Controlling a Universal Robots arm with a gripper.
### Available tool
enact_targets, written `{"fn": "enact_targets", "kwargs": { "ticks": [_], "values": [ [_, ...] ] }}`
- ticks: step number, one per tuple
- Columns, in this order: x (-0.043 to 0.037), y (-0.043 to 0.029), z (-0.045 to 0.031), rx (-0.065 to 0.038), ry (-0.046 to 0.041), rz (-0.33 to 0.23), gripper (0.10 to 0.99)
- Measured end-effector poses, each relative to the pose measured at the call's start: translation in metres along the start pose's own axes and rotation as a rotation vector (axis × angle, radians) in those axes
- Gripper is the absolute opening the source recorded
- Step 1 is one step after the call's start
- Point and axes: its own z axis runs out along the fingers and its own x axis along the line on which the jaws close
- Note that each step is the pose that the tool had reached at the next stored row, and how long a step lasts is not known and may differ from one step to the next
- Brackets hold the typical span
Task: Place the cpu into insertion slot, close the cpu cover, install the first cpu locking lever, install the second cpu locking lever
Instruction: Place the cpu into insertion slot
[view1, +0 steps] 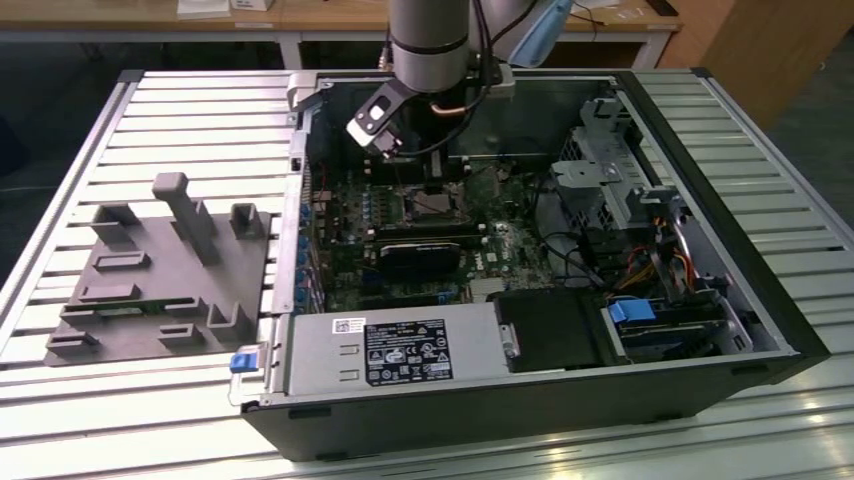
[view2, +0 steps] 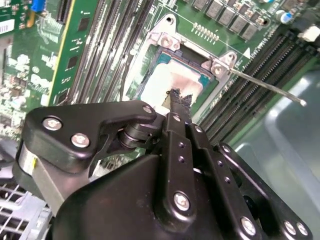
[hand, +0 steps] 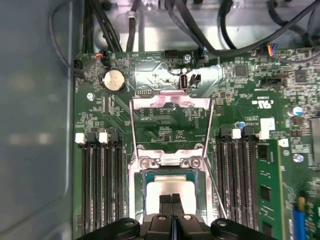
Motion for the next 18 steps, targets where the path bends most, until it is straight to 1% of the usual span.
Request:
{"fn": "enact_targets", "kwargs": {
  "ticks": [7,10,18],
  "values": [
    [0.0004,0.0019,-0.0207,0.000,-0.0001,0.000,0.102],
    [0.0005,0.0024,-0.0269,0.000,-0.0005,0.000,0.102],
    [0.0005,0.0025,-0.0280,0.000,-0.0006,0.000,0.102]
  ]
}}
